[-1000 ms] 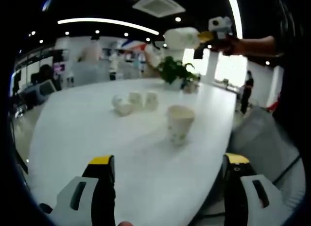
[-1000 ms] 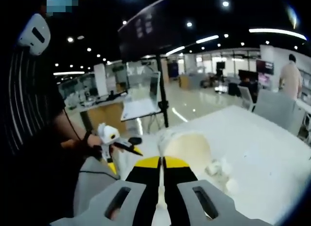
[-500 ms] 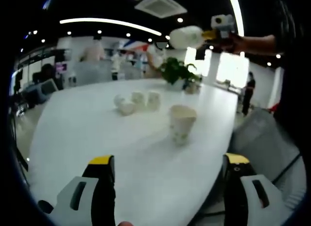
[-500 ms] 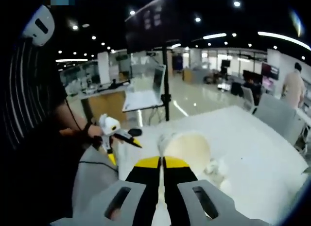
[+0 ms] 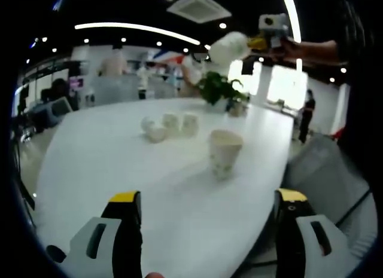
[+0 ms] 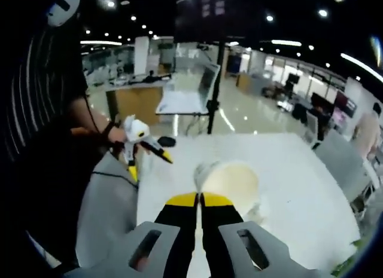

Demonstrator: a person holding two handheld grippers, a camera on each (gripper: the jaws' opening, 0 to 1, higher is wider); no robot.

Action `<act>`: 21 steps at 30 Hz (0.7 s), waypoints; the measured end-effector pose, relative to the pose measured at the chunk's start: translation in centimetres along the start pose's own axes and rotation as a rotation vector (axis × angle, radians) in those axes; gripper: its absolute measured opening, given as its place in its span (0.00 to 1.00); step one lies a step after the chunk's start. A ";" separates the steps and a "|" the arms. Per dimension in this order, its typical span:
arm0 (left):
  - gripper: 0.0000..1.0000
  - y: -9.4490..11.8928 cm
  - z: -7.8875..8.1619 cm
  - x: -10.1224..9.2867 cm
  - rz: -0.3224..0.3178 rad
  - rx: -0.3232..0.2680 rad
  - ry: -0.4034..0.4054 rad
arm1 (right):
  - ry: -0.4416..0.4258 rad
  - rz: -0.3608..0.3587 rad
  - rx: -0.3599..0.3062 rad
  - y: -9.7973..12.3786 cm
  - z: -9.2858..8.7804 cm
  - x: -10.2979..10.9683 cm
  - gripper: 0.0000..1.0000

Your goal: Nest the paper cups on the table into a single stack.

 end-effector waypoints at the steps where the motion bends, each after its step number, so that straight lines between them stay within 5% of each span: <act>1: 0.90 0.0 0.0 0.0 0.001 -0.001 0.000 | 0.017 0.000 0.016 -0.1 -0.1 0.1 0.00; 21: 0.90 0.2 -0.3 -0.1 0.004 -0.006 0.008 | 0.341 0.070 0.310 -4.0 -3.1 3.3 0.00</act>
Point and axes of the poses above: the point that each gripper's makers call its tool centre point, and the gripper's own axes: y roughly backward along the fingers, x roughly to its left, z roughly out of its top, the point moved 1 cm from there along y, roughly backward along the fingers, and after that the axes turned 9 degrees about x, right-handed, at the moved point
